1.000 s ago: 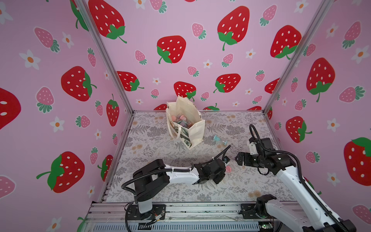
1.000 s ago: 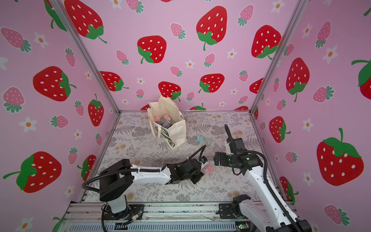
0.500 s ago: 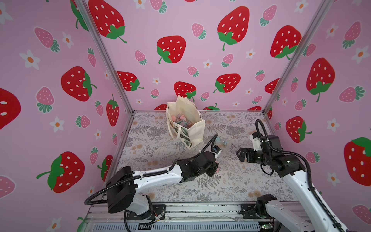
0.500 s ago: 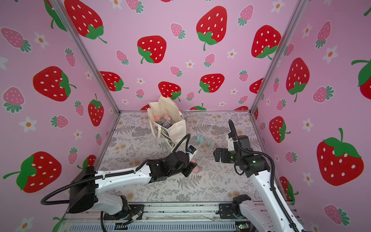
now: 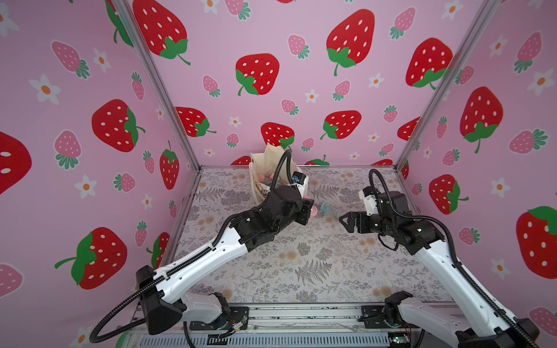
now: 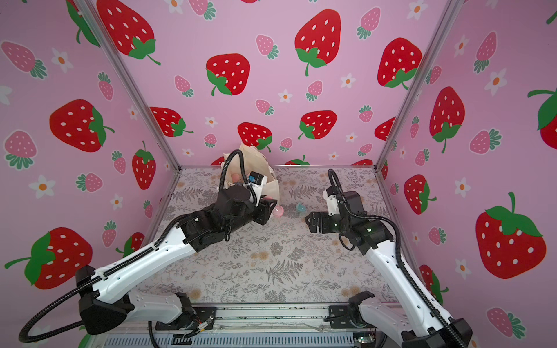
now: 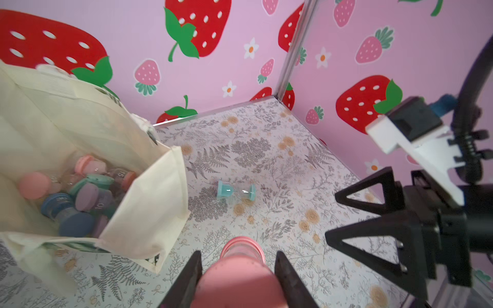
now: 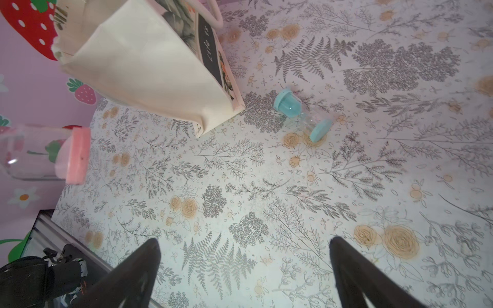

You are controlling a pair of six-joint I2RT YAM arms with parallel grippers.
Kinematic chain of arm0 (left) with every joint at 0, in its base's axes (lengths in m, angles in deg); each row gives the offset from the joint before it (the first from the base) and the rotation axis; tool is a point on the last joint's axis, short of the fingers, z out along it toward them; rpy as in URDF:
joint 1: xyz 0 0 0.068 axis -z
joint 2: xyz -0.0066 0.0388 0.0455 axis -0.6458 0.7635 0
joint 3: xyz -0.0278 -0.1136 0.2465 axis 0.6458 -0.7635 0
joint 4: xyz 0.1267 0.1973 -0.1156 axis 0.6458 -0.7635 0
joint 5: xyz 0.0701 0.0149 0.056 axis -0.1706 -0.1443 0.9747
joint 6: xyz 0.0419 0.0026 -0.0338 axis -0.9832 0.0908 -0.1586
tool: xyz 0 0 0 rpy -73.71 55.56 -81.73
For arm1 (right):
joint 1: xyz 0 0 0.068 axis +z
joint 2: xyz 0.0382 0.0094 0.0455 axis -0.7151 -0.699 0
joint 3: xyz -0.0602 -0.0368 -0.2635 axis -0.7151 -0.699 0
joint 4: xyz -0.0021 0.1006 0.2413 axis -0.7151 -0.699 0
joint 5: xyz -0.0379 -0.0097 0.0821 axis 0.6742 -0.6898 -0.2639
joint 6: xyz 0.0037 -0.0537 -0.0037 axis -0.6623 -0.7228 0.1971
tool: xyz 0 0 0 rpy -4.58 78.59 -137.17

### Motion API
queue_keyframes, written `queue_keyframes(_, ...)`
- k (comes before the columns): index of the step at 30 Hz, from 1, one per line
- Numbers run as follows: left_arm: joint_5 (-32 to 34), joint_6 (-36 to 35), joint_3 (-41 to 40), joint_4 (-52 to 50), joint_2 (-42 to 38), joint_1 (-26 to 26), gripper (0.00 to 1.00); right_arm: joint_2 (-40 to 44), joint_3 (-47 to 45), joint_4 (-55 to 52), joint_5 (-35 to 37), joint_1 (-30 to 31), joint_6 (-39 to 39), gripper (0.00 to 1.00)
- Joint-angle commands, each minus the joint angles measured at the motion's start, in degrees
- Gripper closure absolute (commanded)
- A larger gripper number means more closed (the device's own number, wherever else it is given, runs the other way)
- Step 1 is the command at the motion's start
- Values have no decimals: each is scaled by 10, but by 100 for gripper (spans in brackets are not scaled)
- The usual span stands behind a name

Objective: Put the hourglass into the canvas bag
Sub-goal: Place the hourglass in the canvas bag.

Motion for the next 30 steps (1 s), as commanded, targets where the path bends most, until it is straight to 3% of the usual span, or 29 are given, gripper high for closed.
queue_keyframes(1,41,-9,63,-33,15,-23,79,-22,30,51,2,21,-12,1)
queue_keyframes(9,90,-28,149,-34,82,-99,81,-87,55,134,-49,39,-6,1)
queue_keyframes(14,109,-62,198,-26,150,-147,81,-105,54,155,-45,40,-10,1)
queue_keyframes(18,164,-123,214,6,214,-156,81,-114,51,167,-39,40,-11,1)
queue_keyframes(25,201,-206,264,47,322,-173,82,-134,42,196,-51,40,-6,1)
queue_keyframes(30,212,-227,284,52,373,-191,81,-144,37,210,-52,40,-3,1)
